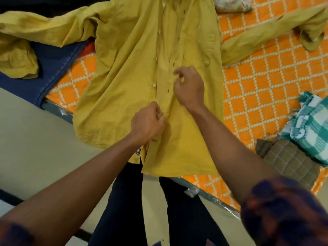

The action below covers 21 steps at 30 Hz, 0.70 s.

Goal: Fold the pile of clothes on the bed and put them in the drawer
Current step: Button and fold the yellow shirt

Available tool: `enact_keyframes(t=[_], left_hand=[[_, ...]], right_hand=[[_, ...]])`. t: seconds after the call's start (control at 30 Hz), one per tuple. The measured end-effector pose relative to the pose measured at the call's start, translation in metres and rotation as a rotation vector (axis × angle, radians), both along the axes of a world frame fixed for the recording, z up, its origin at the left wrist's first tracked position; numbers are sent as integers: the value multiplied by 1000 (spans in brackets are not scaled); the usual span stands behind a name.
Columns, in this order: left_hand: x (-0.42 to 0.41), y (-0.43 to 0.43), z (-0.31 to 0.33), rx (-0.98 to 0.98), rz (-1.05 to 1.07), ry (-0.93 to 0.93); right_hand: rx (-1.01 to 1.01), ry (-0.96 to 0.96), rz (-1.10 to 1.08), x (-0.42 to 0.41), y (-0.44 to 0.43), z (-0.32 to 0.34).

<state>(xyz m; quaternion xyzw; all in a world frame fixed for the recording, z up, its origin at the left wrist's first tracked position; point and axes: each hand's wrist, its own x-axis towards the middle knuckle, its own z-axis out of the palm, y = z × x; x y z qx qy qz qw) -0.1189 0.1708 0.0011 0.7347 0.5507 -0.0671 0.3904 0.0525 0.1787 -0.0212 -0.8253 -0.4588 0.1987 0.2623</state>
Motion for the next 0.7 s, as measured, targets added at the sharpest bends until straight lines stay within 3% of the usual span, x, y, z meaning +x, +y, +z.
enact_keyframes(t=[0.2,0.37,0.57,0.7], left_hand=[[65,85,-35,98,68,-179],[104,138,-53,-58,182,-163],[98,142,-48,-6,250,-332],[76,144,-45,105,150,-381]], right_hand=[[-225,-352,97,65,144,0],[-423,-323,49,95,181,-13],[-325,-353,-13,105,203,-17],[-131,-262,-138,98,222,-9]])
